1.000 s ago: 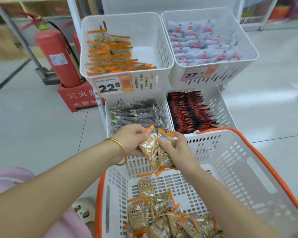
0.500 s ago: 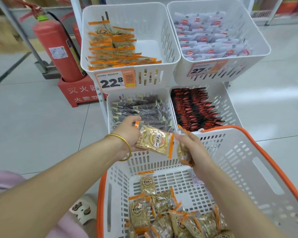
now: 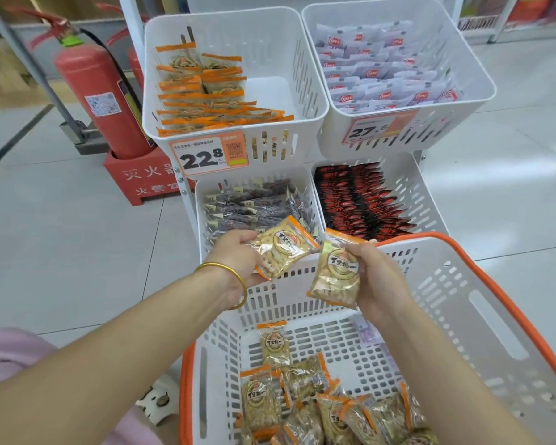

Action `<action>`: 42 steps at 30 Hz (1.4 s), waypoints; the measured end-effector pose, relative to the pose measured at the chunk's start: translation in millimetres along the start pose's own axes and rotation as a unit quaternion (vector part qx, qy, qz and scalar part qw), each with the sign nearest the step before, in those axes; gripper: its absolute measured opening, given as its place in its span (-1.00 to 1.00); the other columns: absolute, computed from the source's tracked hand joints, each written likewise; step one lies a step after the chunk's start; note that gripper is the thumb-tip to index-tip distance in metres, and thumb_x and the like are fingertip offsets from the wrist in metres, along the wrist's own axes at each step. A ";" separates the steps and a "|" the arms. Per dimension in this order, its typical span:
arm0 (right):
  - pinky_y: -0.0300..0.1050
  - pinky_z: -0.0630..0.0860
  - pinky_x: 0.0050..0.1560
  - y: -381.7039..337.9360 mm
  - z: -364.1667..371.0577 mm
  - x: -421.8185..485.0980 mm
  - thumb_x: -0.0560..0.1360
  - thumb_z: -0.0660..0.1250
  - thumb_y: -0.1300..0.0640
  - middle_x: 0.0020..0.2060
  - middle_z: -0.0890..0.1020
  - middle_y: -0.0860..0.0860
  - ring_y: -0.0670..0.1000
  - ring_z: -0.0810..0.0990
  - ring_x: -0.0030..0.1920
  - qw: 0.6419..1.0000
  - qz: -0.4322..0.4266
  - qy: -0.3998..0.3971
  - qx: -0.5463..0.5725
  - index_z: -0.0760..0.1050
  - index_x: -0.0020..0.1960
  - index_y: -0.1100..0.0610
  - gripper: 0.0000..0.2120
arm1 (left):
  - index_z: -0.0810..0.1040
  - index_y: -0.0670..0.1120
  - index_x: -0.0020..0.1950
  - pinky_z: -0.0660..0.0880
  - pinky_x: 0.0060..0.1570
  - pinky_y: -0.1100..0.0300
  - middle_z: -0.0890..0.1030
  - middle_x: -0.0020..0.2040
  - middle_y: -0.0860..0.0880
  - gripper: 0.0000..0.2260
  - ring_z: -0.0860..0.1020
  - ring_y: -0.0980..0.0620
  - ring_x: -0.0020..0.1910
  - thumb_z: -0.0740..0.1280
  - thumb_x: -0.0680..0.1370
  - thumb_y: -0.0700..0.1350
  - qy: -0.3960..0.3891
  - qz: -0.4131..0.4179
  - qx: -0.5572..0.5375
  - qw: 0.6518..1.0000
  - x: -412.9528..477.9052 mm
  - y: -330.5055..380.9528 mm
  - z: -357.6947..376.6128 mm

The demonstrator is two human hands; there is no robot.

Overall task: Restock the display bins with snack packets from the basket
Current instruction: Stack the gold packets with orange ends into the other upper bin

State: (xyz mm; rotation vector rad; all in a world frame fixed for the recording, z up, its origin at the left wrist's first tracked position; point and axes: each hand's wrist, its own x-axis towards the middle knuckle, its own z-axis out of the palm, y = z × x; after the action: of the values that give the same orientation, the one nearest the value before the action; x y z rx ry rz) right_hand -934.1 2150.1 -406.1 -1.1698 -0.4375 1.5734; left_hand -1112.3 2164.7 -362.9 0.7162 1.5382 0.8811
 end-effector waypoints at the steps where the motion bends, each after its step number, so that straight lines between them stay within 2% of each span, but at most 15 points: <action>1: 0.24 0.55 -0.10 -1.0 0.8 -1.1 0.53 0.28 0.23 -0.33 0.59 0.09 0.09 0.60 -0.34 1.000 -0.011 -0.008 0.000 0.47 -0.21 0.16 -0.86 | 0.35 -0.20 0.37 0.55 -0.32 0.10 0.49 0.20 -0.20 -0.52 0.56 -0.06 -0.12 0.09 0.51 -0.54 -0.012 -0.001 -0.011 1.000 -0.7 -0.5 0.6; 4: 0.18 0.58 -0.25 -1.9 5.3 -5.5 0.52 0.31 0.21 -0.30 0.63 0.07 0.08 0.63 -0.32 0.999 -0.026 -0.029 0.019 0.49 -0.21 0.13 -0.87 | 0.41 -0.24 0.31 0.59 -0.21 0.07 0.56 0.11 -0.19 -0.56 0.58 -0.10 -0.04 0.07 0.51 -0.55 -0.052 0.007 -0.026 0.998 -5.0 -1.6 5.1; 7: 0.15 0.56 -0.07 0.6 10.9 -8.0 0.51 0.32 0.18 -0.19 0.64 0.07 0.07 0.62 -0.17 0.998 -0.034 -0.028 0.045 0.53 -0.15 0.13 -0.93 | 0.44 -0.19 0.18 0.62 -0.24 0.10 0.57 0.00 -0.15 -0.61 0.60 -0.06 -0.11 0.07 0.52 -0.54 -0.087 0.022 -0.023 0.996 -11.6 -3.5 9.9; 13: 0.19 0.61 -0.16 1.2 29.9 -13.9 0.59 0.21 0.09 -0.01 0.66 0.17 0.15 0.67 -0.11 0.992 -0.036 -0.006 0.120 0.46 0.04 0.12 -0.88 | 0.46 -0.19 0.08 0.60 -0.12 0.02 0.58 -0.01 -0.19 -0.86 0.59 -0.08 -0.11 0.17 0.59 -0.34 -0.132 0.041 -0.106 0.985 -23.0 -1.6 22.6; 14: 0.20 0.61 -0.14 -0.2 34.7 -15.3 0.59 0.21 0.10 -0.01 0.65 0.19 0.18 0.67 -0.09 0.992 -0.043 0.001 0.119 0.44 0.06 0.14 -0.88 | 0.46 -0.17 0.06 0.59 -0.09 0.01 0.59 -0.03 -0.16 -0.93 0.60 -0.08 -0.11 0.25 0.58 -0.23 -0.138 0.062 -0.088 0.985 -23.3 -2.8 23.4; 16: 0.23 0.60 -0.14 -1.1 44.9 -16.3 0.59 0.22 0.12 0.01 0.63 0.22 0.22 0.66 -0.06 0.992 -0.055 0.002 0.115 0.40 0.11 0.18 -0.84 | 0.44 -0.13 0.13 0.58 0.00 -0.02 0.60 -0.01 -0.07 -0.67 0.62 -0.06 -0.05 0.44 0.45 -0.07 -0.134 0.129 0.007 0.983 -20.4 -7.1 24.3; 21: 0.01 0.58 -0.16 -22.6 50.4 -9.2 0.48 0.37 0.27 -0.01 0.61 0.10 0.07 0.63 -0.15 0.992 -0.125 0.023 0.005 0.34 0.19 0.06 -0.64 | 0.42 -0.03 0.13 0.58 -0.01 0.06 0.54 -0.06 0.05 -0.70 0.59 0.01 -0.05 0.41 0.47 -0.25 -0.101 0.225 0.101 0.964 -15.6 8.8 22.2; 24: 0.00 0.61 -0.12 -71.6 46.0 3.7 0.34 0.47 0.14 -0.01 0.66 0.03 0.02 0.65 -0.05 0.983 -0.082 -0.097 -0.132 0.38 0.29 0.04 -0.44 | 0.42 0.01 0.14 0.55 -0.16 0.33 0.52 -0.04 0.11 -0.72 0.56 0.19 -0.11 0.37 0.50 -0.23 -0.127 0.290 0.160 0.935 -7.2 39.0 8.6; 27: -0.19 0.57 -0.34 -114.6 62.4 18.9 0.36 0.42 0.11 -0.17 0.67 -0.01 -0.08 0.64 -0.25 0.934 -0.054 -0.203 -0.288 0.53 0.15 0.07 -0.64 | 0.43 0.06 0.14 0.50 -0.17 0.41 0.50 -0.02 0.16 -0.70 0.52 0.29 -0.14 0.39 0.49 -0.20 -0.121 0.344 0.207 0.908 0.2 70.3 0.5; 30: -0.23 0.56 -0.42 -147.5 96.0 31.3 0.46 0.36 0.29 -0.37 0.63 -0.06 -0.13 0.57 -0.42 0.919 -0.159 -0.190 -0.308 0.56 -0.04 0.13 -0.89 | 0.37 0.02 0.29 0.43 0.12 0.25 0.44 0.10 0.09 -0.57 0.47 0.12 0.07 0.41 0.47 -0.10 -0.010 0.426 0.250 0.869 14.9 95.4 -6.0; 32: -0.21 0.58 -0.39 -169.9 122.6 40.8 0.45 0.36 0.34 -0.36 0.62 -0.05 -0.13 0.56 -0.41 0.908 -0.280 -0.153 -0.272 0.56 -0.11 0.10 -0.85 | 0.36 -0.11 0.36 0.30 0.28 0.17 0.42 0.20 -0.06 -0.53 0.39 -0.03 0.23 0.38 0.49 -0.05 0.089 0.495 0.337 0.796 29.6 109.5 -14.9; 35: -0.14 0.54 -0.26 -188.1 162.2 76.8 0.39 0.38 0.26 -0.23 0.63 0.00 -0.10 0.58 -0.27 0.819 -0.452 -0.076 -0.345 0.58 -0.11 0.01 -0.83 | 0.43 -0.18 0.31 0.22 0.34 0.00 0.45 0.25 -0.18 -0.53 0.35 -0.20 0.30 0.23 0.51 0.08 0.186 0.502 0.491 0.687 52.3 115.6 -30.4; 37: -0.06 0.54 -0.08 -186.6 182.8 105.6 0.34 0.36 0.14 -0.12 0.67 -0.04 -0.02 0.61 -0.09 0.713 -0.499 -0.018 -0.492 0.62 -0.05 -0.02 -0.79 | 0.48 -0.16 0.27 0.24 0.33 -0.21 0.46 0.27 -0.22 -0.47 0.36 -0.26 0.32 0.13 0.46 0.16 0.194 0.465 0.548 0.668 61.4 111.5 -35.2; 40: -0.02 0.53 0.04 -172.6 194.9 139.6 0.42 0.33 0.21 0.02 0.65 0.01 0.07 0.58 0.07 0.576 -0.434 0.010 -0.692 0.62 0.04 0.01 -0.76 | 0.50 -0.10 0.24 0.22 0.29 -0.32 0.48 0.29 -0.22 -0.45 0.39 -0.26 0.33 0.08 0.45 0.21 0.198 0.421 0.604 0.647 68.1 102.9 -38.3; 42: -0.03 0.52 0.08 -166.3 196.8 154.6 0.44 0.35 0.25 0.03 0.65 0.07 0.10 0.58 0.07 0.577 -0.401 -0.015 -0.712 0.62 0.05 0.08 -0.78 | 0.50 -0.11 0.26 0.23 0.29 -0.31 0.48 0.29 -0.24 -0.44 0.40 -0.27 0.32 0.06 0.45 0.22 0.192 0.416 0.620 0.637 70.7 100.5 -41.4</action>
State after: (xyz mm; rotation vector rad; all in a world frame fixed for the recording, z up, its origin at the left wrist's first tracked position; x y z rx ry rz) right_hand -1003.8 2403.0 -259.5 -1.6084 -2.1583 0.1182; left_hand -1166.9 2271.2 -312.8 2.5390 2.1415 0.4407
